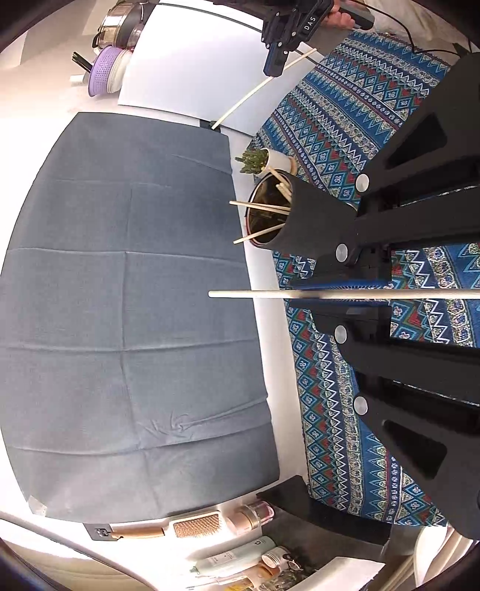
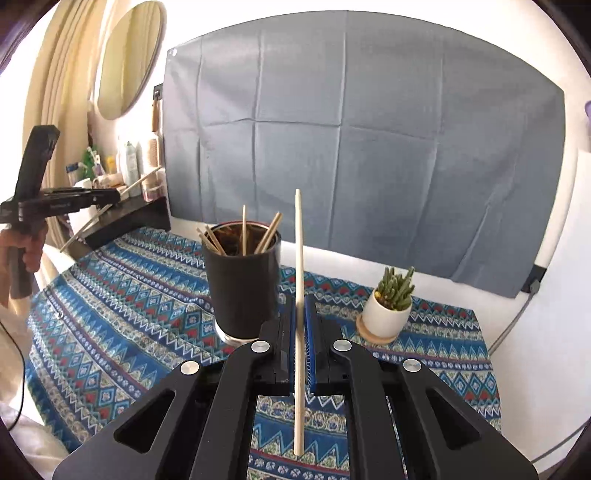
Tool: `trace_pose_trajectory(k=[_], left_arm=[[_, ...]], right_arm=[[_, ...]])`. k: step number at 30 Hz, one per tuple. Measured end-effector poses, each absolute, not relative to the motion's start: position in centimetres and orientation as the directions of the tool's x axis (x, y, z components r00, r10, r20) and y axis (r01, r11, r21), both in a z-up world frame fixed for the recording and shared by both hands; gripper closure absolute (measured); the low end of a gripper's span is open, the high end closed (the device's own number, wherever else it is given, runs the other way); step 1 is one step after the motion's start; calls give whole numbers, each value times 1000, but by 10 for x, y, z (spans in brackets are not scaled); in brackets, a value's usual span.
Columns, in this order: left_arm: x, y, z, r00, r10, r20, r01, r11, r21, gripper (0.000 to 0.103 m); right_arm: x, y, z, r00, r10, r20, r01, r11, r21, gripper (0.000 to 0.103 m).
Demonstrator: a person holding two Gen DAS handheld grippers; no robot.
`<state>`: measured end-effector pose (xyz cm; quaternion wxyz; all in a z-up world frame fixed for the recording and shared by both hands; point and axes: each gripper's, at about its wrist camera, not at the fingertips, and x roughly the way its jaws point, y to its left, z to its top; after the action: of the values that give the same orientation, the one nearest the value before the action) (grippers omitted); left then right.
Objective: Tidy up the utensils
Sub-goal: 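Lift both held sticks upright and carry them above the black cup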
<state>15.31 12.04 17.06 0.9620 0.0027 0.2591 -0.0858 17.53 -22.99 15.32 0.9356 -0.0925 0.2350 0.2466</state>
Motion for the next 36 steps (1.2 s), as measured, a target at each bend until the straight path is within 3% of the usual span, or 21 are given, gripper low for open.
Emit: trace_pose_trajectory(k=[9,16,21,28,36], left_arm=[[202,102,184,863,-322,-389,277,946,-169,98],[233,90,187,885,-419,-203,356,891,-283,98],[247,86,180,889,-456,-42,415,841,-348,98],[260,82,154,858,-482,177,511,762,-398,98],[283,72,120,884,-439,161,461,763,-453,98]], right_arm=[[208,-183,178,744,509,-432,-579,814,-38,98],[244,-166,184,685,615,-391,-630,769,108,98],[279,-173,179,664,695,-275,-623,718,312,98],[315,-170,153,687,720,-94,-630,656,416,98],[330,-160,117,726,688,11,-622,649,437,98]])
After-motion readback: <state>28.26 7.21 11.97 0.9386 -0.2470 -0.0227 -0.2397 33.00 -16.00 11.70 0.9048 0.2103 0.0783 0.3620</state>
